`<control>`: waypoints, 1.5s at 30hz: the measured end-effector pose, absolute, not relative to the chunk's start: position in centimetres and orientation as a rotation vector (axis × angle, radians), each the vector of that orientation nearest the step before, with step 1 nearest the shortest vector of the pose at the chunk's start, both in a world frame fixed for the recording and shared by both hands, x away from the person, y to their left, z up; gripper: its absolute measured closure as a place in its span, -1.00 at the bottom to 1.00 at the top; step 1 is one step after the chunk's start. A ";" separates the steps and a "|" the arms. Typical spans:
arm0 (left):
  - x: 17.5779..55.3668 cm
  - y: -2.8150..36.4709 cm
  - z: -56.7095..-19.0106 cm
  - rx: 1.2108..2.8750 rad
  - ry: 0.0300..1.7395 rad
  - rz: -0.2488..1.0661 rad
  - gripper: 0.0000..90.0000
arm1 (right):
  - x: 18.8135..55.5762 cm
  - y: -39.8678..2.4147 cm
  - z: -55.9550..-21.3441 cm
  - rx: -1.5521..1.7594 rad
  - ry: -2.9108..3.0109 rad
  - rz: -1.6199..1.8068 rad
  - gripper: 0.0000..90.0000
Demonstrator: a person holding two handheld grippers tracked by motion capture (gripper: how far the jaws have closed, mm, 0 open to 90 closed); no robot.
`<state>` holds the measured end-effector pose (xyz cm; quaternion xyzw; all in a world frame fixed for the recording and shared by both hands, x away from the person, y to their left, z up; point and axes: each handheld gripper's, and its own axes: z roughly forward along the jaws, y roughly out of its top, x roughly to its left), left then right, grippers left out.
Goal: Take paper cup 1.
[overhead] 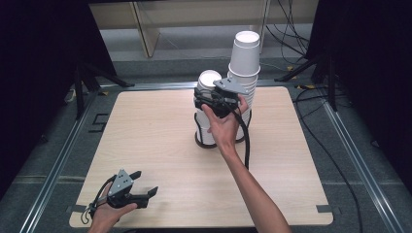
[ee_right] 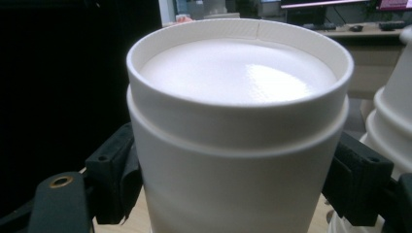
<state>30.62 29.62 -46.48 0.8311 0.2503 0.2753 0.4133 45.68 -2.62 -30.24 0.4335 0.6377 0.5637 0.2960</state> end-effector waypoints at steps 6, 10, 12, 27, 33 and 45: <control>30.6 29.7 -46.4 2.108 0.626 0.695 -0.67 | 44.7 -3.1 -28.5 1.110 1.699 1.572 -0.55; 30.7 29.6 -46.5 2.090 0.628 0.689 -0.67 | 44.0 -3.5 -27.8 1.067 1.705 1.587 -0.55; 30.7 29.6 -46.5 2.088 0.628 0.690 -0.67 | 43.0 -3.8 -27.5 1.041 1.735 1.621 -0.55; 30.7 29.7 -46.3 2.053 0.611 0.691 -0.67 | 39.1 -4.5 -31.0 0.959 1.919 1.647 -0.55; 30.6 29.7 -46.3 2.038 0.604 0.688 -0.67 | 38.5 -3.9 -33.3 0.929 2.003 1.656 -0.55; 30.5 29.6 -46.2 2.021 0.606 0.692 -0.67 | 37.8 -3.3 -36.8 0.905 2.126 1.640 -0.55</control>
